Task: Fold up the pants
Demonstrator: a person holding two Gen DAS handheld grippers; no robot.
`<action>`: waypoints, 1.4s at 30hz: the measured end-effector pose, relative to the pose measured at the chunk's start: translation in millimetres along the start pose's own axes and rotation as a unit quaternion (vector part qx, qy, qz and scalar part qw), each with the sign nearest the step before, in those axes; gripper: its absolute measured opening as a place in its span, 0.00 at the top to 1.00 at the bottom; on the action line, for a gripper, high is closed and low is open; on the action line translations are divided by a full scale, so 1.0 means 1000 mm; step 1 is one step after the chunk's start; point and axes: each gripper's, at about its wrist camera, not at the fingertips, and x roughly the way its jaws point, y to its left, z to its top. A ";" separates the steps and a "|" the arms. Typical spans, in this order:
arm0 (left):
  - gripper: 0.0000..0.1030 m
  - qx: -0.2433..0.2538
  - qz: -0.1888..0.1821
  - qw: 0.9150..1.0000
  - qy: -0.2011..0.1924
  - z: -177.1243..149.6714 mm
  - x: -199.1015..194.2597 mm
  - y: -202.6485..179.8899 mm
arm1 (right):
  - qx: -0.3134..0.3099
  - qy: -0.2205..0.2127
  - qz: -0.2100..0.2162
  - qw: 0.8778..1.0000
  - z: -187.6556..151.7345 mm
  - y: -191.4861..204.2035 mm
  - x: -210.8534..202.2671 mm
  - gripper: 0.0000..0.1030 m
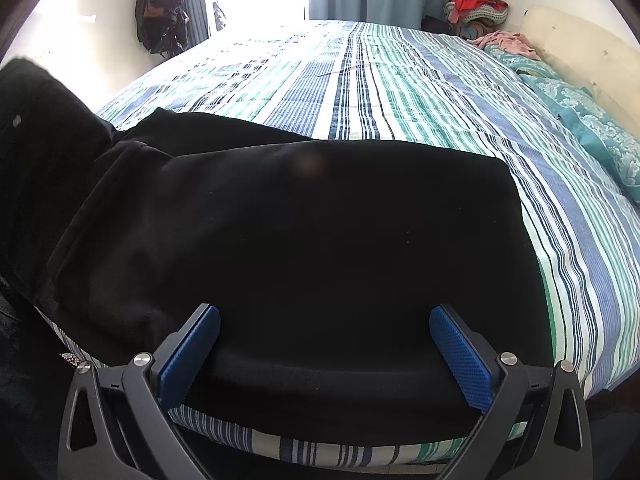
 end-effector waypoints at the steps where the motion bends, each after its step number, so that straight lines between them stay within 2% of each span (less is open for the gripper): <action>1: 0.85 0.019 -0.005 1.000 0.006 -0.002 0.016 -0.021 | 0.001 0.000 0.000 1.000 0.000 0.000 0.000 0.00; 4: 0.85 0.064 0.001 0.997 0.035 -0.015 0.074 -0.068 | 0.006 -0.001 -0.001 1.000 -0.001 -0.001 0.000 0.00; 6: 0.84 0.089 0.025 0.994 0.058 -0.026 0.121 -0.085 | 0.008 0.000 0.002 1.000 -0.001 -0.002 -0.001 0.00; 9: 0.71 0.126 0.072 0.982 0.123 -0.042 0.192 -0.092 | 0.004 0.008 0.020 1.000 0.000 -0.007 -0.008 0.00; 10: 0.64 0.124 0.086 0.976 0.154 -0.046 0.211 -0.089 | 0.011 0.008 0.030 0.999 -0.001 -0.011 -0.011 0.00; 11: 0.64 0.117 0.091 0.975 0.167 -0.050 0.217 -0.087 | 0.021 0.007 0.041 0.999 -0.003 -0.016 -0.015 0.00; 12: 0.64 0.112 0.085 0.977 0.159 -0.051 0.211 -0.088 | 0.034 0.004 0.048 0.998 -0.005 -0.022 -0.020 0.00; 15: 0.55 0.117 0.032 0.985 0.123 -0.046 0.169 -0.096 | 0.078 -0.017 0.063 0.995 -0.009 -0.041 -0.033 0.00; 17: 0.43 0.130 0.024 0.988 0.083 -0.038 0.134 -0.094 | 0.102 -0.048 0.083 0.990 -0.009 -0.053 -0.044 0.00; 20: 0.34 0.138 0.052 0.989 0.007 -0.029 0.080 -0.075 | 0.121 -0.096 0.140 0.978 -0.004 -0.065 -0.059 0.00; 23: 0.33 0.115 0.101 0.987 -0.043 -0.028 0.052 -0.036 | 0.133 -0.109 0.217 0.961 0.002 -0.068 -0.061 0.00; 25: 0.33 0.083 0.130 0.986 -0.058 -0.034 0.044 -0.003 | 0.100 -0.093 0.285 0.949 0.011 -0.053 -0.058 0.00; 27: 0.33 0.042 0.154 0.986 -0.054 -0.041 0.046 0.031 | 0.013 -0.068 0.327 0.942 0.021 -0.023 -0.055 0.01; 28: 0.34 0.021 0.158 0.986 -0.050 -0.046 0.049 0.044 | -0.027 -0.057 0.331 0.941 0.027 -0.010 -0.053 0.03; 30: 0.34 -0.014 0.167 0.985 -0.049 -0.058 0.051 0.069 | -0.066 -0.037 0.327 0.942 0.033 0.002 -0.042 0.03; 33: 0.34 -0.037 0.184 0.981 -0.047 -0.077 0.056 0.085 | -0.070 0.001 0.336 0.939 0.051 0.000 -0.016 0.04; 35: 0.35 -0.048 0.186 0.980 -0.044 -0.078 0.056 0.092 | -0.074 0.024 0.320 0.944 0.058 -0.001 0.001 0.07; 36: 0.35 -0.050 0.186 0.980 -0.046 -0.077 0.054 0.094 | -0.075 0.035 0.326 0.942 0.060 -0.001 0.008 0.08; 39: 0.35 -0.044 0.190 0.979 -0.053 -0.076 0.050 0.095 | -0.080 0.067 0.358 0.928 0.060 0.001 0.019 0.08; 42: 0.34 -0.041 0.195 0.979 -0.045 -0.076 0.058 0.100 | -0.084 0.084 0.407 0.906 0.057 0.004 0.013 0.10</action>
